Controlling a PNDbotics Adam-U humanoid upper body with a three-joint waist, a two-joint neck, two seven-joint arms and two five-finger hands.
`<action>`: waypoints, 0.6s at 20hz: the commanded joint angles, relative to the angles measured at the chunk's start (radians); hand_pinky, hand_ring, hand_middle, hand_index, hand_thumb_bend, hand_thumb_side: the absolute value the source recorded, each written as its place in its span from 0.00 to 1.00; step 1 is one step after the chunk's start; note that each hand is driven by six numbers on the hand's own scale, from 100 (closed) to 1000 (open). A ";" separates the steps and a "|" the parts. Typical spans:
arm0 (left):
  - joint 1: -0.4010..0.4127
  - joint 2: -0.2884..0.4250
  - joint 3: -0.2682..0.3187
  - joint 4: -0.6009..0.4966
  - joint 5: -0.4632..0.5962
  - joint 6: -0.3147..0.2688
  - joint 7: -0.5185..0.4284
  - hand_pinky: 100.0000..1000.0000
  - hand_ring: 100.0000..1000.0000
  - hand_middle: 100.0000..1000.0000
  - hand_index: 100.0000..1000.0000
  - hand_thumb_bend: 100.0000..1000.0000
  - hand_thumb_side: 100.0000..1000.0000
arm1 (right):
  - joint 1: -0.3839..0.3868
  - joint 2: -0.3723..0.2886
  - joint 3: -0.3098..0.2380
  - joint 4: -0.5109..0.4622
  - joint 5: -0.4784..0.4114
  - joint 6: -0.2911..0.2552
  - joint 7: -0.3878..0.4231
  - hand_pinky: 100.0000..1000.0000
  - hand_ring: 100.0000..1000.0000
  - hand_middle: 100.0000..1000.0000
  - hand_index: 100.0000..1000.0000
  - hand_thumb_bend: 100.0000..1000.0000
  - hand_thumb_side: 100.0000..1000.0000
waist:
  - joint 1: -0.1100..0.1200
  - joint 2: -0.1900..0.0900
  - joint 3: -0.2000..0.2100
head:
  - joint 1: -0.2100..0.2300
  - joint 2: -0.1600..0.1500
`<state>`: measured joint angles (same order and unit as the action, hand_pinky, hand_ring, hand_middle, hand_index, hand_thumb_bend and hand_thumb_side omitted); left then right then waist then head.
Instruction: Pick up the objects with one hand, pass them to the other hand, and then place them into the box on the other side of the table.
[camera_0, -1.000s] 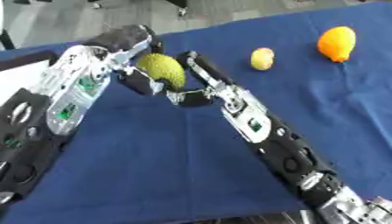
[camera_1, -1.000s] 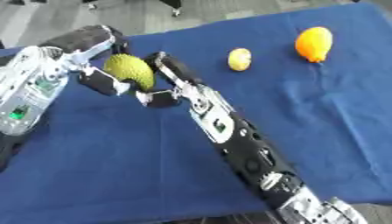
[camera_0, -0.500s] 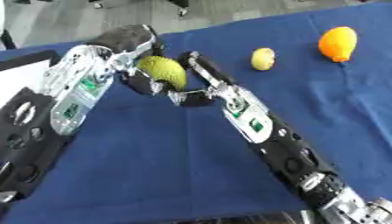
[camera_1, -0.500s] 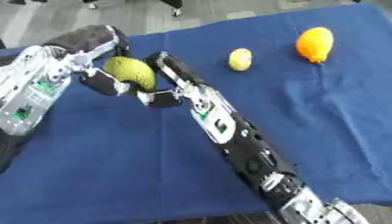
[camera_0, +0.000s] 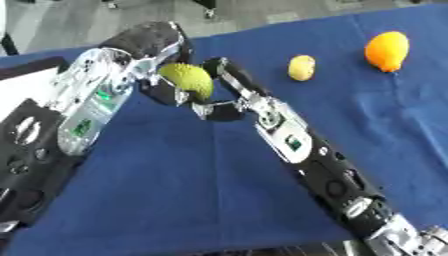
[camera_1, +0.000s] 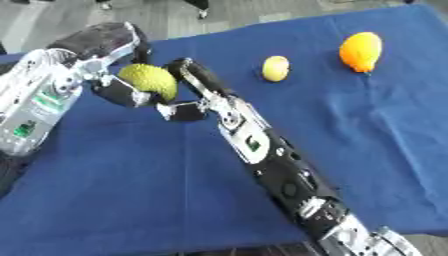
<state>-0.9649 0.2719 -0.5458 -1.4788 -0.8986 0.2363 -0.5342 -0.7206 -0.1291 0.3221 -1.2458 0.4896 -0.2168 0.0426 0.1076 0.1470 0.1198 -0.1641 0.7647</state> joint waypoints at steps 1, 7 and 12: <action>-0.019 0.024 0.016 -0.048 0.001 0.003 -0.005 0.58 0.53 0.41 0.32 0.21 0.00 | -0.010 -0.014 0.001 -0.012 0.015 0.014 0.008 0.71 0.65 0.51 0.63 0.22 0.00 | -0.006 -0.013 0.001 | 0.004 0.005; -0.013 0.036 0.024 -0.093 -0.008 0.009 -0.021 0.57 0.52 0.40 0.31 0.22 0.00 | -0.010 -0.023 0.001 -0.016 0.055 0.046 0.030 0.75 0.74 0.62 0.74 0.38 0.01 | -0.009 -0.017 -0.002 | 0.013 0.005; -0.003 0.047 0.037 -0.129 -0.015 0.017 -0.034 0.56 0.52 0.39 0.31 0.21 0.00 | -0.010 -0.028 -0.003 -0.016 0.080 0.064 0.047 0.77 0.77 0.68 0.79 0.35 0.12 | -0.012 -0.021 -0.004 | 0.017 0.005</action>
<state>-0.9527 0.2909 -0.5301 -1.5814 -0.9087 0.2515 -0.5640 -0.7132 -0.1470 0.3214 -1.2510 0.5602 -0.1583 0.0872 0.0998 0.1466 0.1166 -0.1504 0.7649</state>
